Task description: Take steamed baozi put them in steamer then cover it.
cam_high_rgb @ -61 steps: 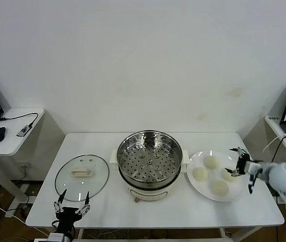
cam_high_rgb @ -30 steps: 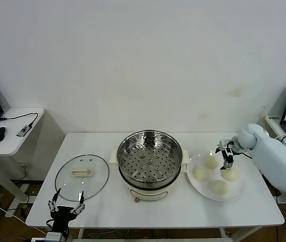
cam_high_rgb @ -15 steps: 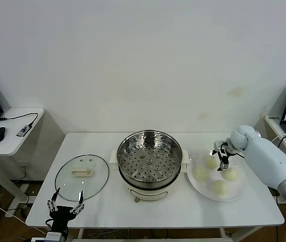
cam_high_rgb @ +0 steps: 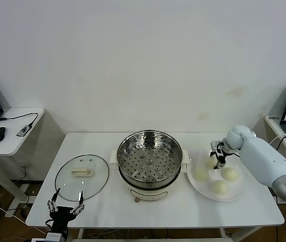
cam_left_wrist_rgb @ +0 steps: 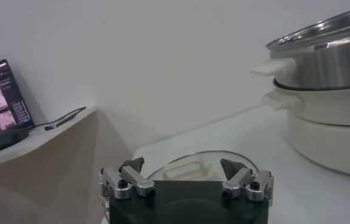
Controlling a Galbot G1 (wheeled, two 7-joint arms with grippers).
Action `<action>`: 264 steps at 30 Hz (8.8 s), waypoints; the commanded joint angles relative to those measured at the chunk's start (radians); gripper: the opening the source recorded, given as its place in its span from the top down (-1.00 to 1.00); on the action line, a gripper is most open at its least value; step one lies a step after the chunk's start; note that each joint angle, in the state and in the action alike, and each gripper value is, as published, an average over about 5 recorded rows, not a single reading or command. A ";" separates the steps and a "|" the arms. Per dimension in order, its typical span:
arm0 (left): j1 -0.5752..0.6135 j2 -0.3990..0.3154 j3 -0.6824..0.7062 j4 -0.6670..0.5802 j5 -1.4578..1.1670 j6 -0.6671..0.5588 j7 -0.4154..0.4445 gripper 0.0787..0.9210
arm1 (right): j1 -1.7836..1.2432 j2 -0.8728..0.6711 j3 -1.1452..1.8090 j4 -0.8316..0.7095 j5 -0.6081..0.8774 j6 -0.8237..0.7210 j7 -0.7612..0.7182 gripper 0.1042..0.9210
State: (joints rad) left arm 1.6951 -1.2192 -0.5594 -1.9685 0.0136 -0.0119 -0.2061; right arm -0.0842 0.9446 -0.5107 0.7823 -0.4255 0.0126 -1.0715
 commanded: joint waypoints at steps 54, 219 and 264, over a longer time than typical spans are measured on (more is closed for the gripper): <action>0.003 -0.005 -0.015 -0.014 -0.013 -0.009 -0.021 -0.77 | 0.550 0.230 -0.760 0.393 0.265 0.334 0.120 -0.20; 0.003 0.020 -0.044 -0.034 -0.008 -0.028 -0.024 -0.77 | 0.727 0.083 -0.764 0.690 1.038 -0.647 0.226 -0.26; 0.002 0.006 -0.056 -0.039 -0.006 -0.037 -0.027 -0.77 | 0.595 0.268 -0.728 0.542 0.999 -0.707 0.230 -0.74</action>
State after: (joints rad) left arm 1.6970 -1.2136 -0.6151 -2.0076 0.0073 -0.0497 -0.2327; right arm 0.4475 1.2478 -1.2397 1.2961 0.5832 -0.7039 -0.7789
